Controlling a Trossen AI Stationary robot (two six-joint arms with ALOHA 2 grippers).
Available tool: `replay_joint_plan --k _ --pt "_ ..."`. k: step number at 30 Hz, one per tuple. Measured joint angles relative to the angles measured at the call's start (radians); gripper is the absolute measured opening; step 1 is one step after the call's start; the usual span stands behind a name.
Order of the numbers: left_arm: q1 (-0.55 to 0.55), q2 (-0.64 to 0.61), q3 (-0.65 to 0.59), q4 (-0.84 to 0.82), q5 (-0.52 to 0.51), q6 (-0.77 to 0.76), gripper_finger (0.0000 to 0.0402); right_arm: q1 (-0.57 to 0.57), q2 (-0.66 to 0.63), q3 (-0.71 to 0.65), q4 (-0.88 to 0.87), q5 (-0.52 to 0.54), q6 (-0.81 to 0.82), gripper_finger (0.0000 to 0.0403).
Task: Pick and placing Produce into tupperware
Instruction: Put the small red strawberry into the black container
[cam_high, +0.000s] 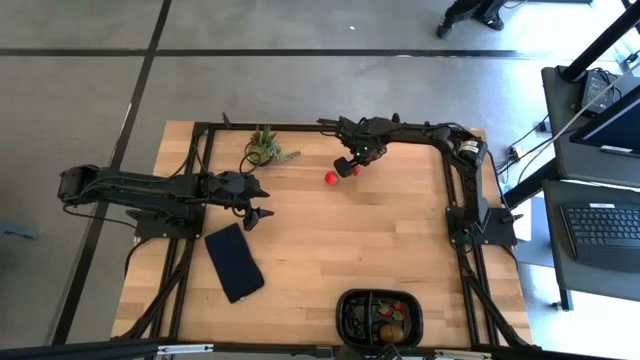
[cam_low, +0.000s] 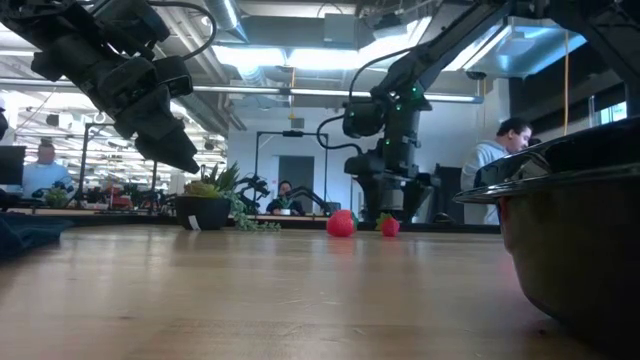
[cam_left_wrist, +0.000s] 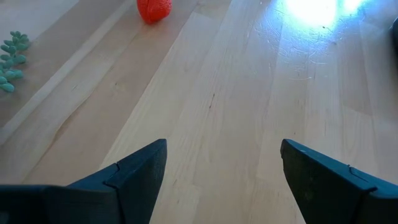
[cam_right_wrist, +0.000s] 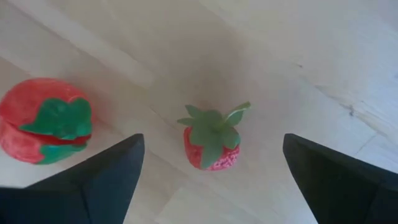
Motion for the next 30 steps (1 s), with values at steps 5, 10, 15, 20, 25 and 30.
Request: replay_joint_plan --k 5,10,15,20,25,30 --pt "0.000 0.000 0.000 0.000 0.000 0.000 0.0303 0.000 0.000 0.000 0.008 0.030 0.023 0.0383" --pt "0.000 0.000 0.000 0.000 0.000 0.000 0.0303 0.000 0.000 0.000 0.007 0.036 0.023 0.0383" --pt "0.000 0.000 0.000 0.000 0.000 0.000 0.0303 0.002 0.011 0.001 0.007 0.036 0.045 0.0383" --pt "0.000 0.000 0.000 0.000 0.000 0.000 0.0303 0.002 0.058 0.002 -0.004 0.037 0.070 0.0383" --pt "0.000 0.000 0.000 -0.001 0.000 0.000 0.0303 0.002 0.066 0.005 -0.010 0.037 0.071 0.0383" --pt "0.000 0.000 0.000 -0.001 0.000 0.000 0.0303 0.002 0.066 0.005 -0.011 0.037 0.071 0.0383"
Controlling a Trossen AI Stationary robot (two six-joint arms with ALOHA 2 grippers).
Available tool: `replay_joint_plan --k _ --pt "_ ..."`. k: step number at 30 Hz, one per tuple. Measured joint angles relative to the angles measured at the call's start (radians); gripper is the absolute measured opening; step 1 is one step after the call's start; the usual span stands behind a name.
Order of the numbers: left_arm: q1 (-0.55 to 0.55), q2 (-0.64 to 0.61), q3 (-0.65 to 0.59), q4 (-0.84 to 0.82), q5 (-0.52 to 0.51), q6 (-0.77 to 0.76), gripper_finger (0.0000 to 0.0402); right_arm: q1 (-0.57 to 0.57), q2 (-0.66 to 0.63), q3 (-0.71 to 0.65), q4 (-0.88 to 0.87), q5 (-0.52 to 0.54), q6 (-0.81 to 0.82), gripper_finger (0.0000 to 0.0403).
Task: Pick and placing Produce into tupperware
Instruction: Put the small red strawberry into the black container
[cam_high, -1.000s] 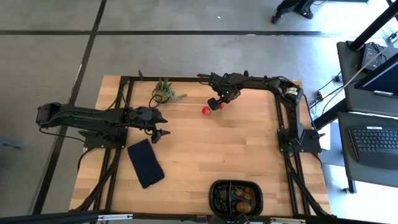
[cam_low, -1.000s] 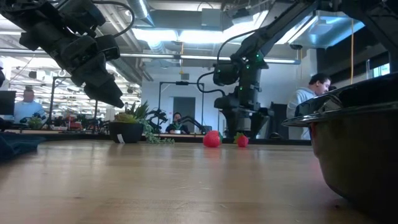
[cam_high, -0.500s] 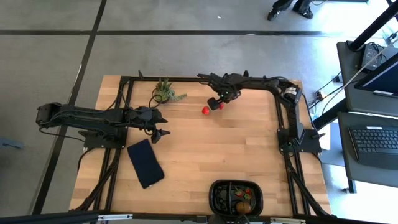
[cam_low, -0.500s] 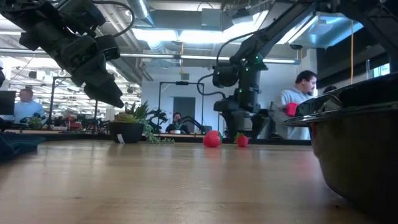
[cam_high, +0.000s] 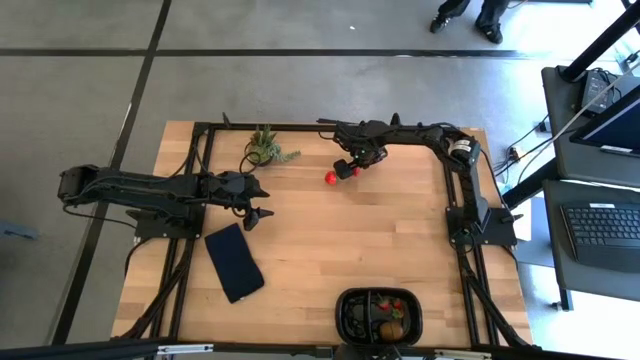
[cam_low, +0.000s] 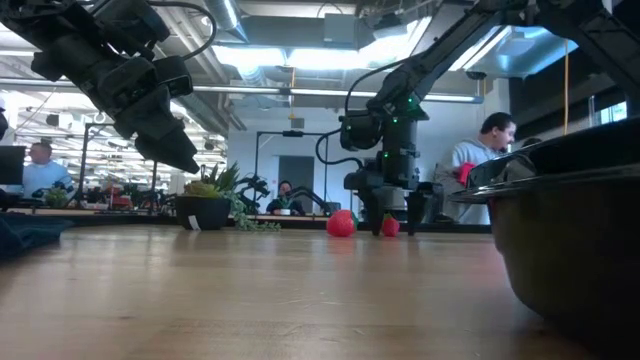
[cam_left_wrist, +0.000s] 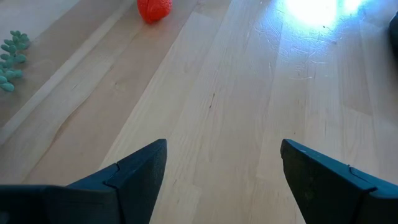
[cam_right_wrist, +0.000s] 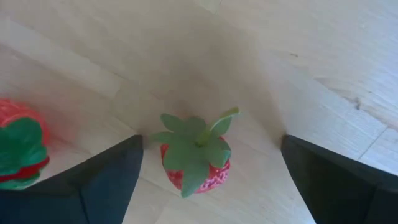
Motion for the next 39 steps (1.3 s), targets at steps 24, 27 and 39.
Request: replay_joint_plan --k 24,27,39 --pt "0.000 0.000 0.000 0.000 0.000 0.000 0.0303 -0.001 0.002 -0.003 -0.006 -0.020 -0.017 0.0222" --pt "0.000 0.000 0.000 -0.001 0.000 0.000 0.0303 -0.001 0.002 -0.003 -0.006 -0.022 -0.022 0.0199" --pt "0.000 0.000 0.000 -0.001 0.000 0.000 0.0303 0.000 0.011 0.038 -0.066 -0.032 -0.039 0.0142"
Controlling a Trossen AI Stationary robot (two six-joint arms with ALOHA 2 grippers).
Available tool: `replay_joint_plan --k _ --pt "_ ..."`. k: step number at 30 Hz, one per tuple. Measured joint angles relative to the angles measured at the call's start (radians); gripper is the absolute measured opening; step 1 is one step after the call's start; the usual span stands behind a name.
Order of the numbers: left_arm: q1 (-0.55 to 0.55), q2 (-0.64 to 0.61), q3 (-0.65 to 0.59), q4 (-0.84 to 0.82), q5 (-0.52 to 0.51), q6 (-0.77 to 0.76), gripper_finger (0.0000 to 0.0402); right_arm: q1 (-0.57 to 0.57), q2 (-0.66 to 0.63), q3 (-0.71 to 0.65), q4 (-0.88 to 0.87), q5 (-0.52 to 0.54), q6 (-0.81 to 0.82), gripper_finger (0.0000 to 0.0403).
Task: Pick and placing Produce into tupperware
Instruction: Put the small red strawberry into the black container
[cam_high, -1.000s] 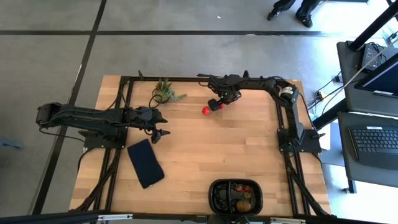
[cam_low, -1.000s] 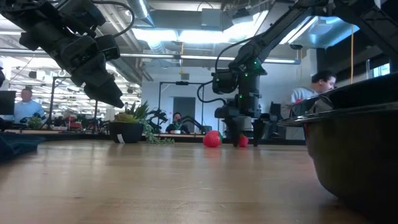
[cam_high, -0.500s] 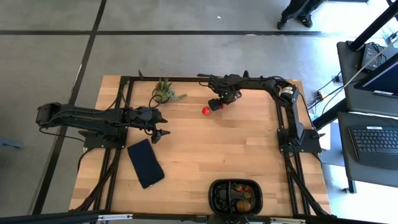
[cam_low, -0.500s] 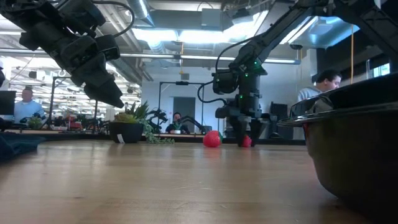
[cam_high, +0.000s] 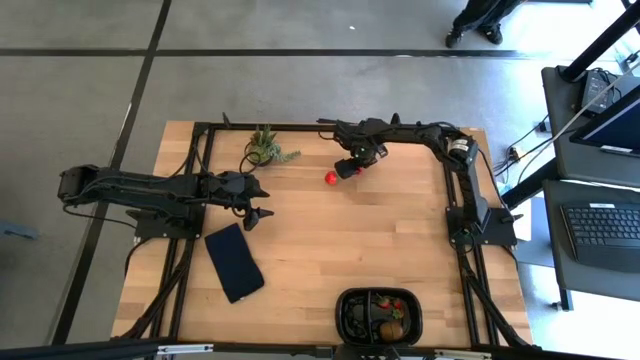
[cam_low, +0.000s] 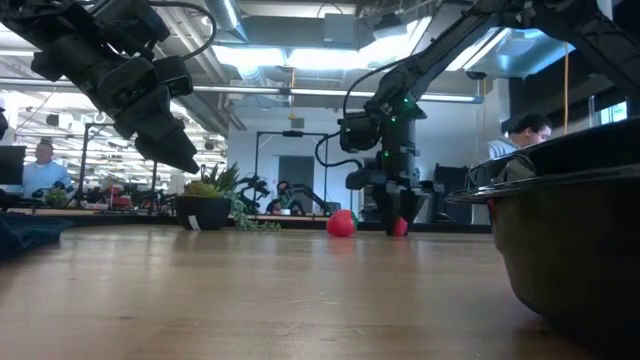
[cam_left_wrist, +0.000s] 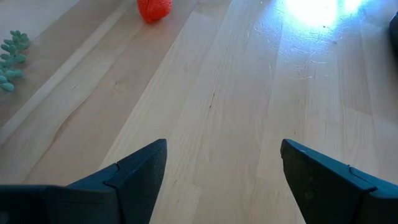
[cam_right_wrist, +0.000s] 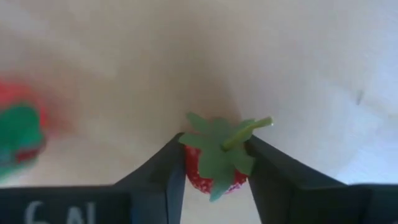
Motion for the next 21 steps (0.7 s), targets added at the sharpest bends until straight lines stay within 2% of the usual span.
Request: replay_joint_plan --k 6,11,17,21 --pt "0.000 0.000 0.000 0.000 0.000 0.000 0.0303 0.030 -0.002 0.135 -0.195 -0.023 -0.019 0.0154" --pt "0.000 0.000 0.000 -0.008 0.000 0.000 0.0303 0.089 -0.003 0.265 -0.403 -0.019 -0.036 0.0143" --pt "0.000 0.000 0.000 -0.032 0.000 -0.001 0.0303 0.202 -0.008 0.374 -0.635 -0.017 -0.008 0.0152" --pt "0.000 0.000 0.000 -0.064 0.000 -0.002 0.0303 0.310 -0.052 0.376 -0.672 -0.023 0.048 0.0151"
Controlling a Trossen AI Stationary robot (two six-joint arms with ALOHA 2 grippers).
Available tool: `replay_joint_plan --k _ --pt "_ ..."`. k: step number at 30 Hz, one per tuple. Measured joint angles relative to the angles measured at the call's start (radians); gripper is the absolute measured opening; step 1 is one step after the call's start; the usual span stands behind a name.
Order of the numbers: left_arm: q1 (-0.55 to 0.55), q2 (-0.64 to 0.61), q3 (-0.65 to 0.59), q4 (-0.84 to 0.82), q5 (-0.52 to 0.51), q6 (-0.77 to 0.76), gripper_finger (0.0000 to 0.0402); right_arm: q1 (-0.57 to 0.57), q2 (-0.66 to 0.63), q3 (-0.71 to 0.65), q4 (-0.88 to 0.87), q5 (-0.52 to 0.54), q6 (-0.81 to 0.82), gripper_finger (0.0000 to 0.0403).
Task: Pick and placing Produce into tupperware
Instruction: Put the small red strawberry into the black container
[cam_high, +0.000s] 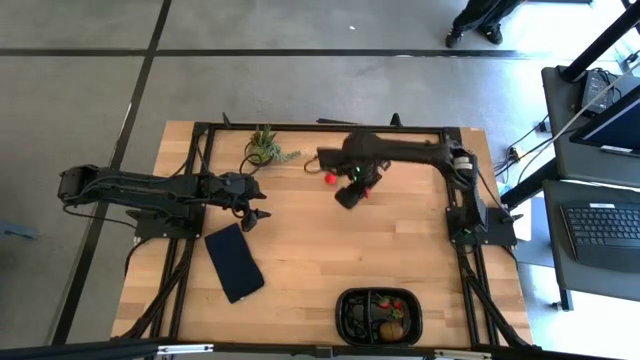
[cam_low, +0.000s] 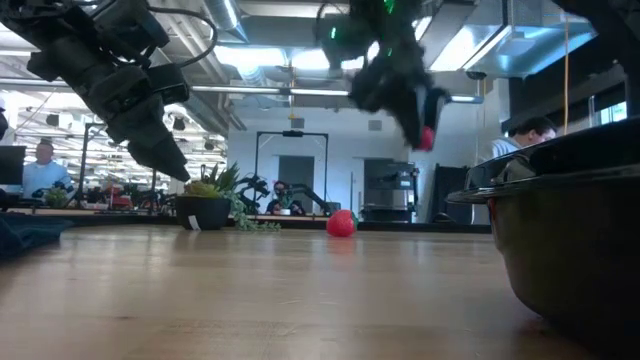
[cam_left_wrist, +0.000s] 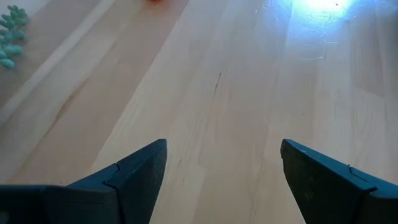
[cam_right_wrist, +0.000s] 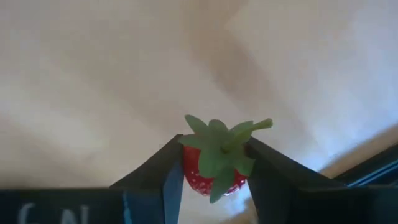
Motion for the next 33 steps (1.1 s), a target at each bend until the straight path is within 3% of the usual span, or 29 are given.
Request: replay_joint_plan --k 6,15,21,27,33 --pt "0.000 0.000 0.000 -0.013 0.000 -0.003 0.0303 0.201 -0.110 -0.049 -0.006 -0.042 0.180 0.0141" --pt "0.000 0.000 0.000 -0.006 0.000 -0.010 0.0303 0.552 -0.192 -0.160 0.010 -0.044 0.614 0.0148" --pt "0.000 0.000 0.000 0.003 0.000 -0.030 0.0303 0.753 -0.191 -0.254 0.291 -0.086 0.839 0.0147" --pt "0.000 0.000 0.000 0.008 0.000 -0.066 0.0303 0.861 -0.191 -0.365 0.558 -0.097 0.937 0.0149" --pt "0.000 0.000 0.000 0.009 0.000 -0.088 0.0303 0.870 -0.191 -0.456 0.612 -0.097 0.914 0.0150"
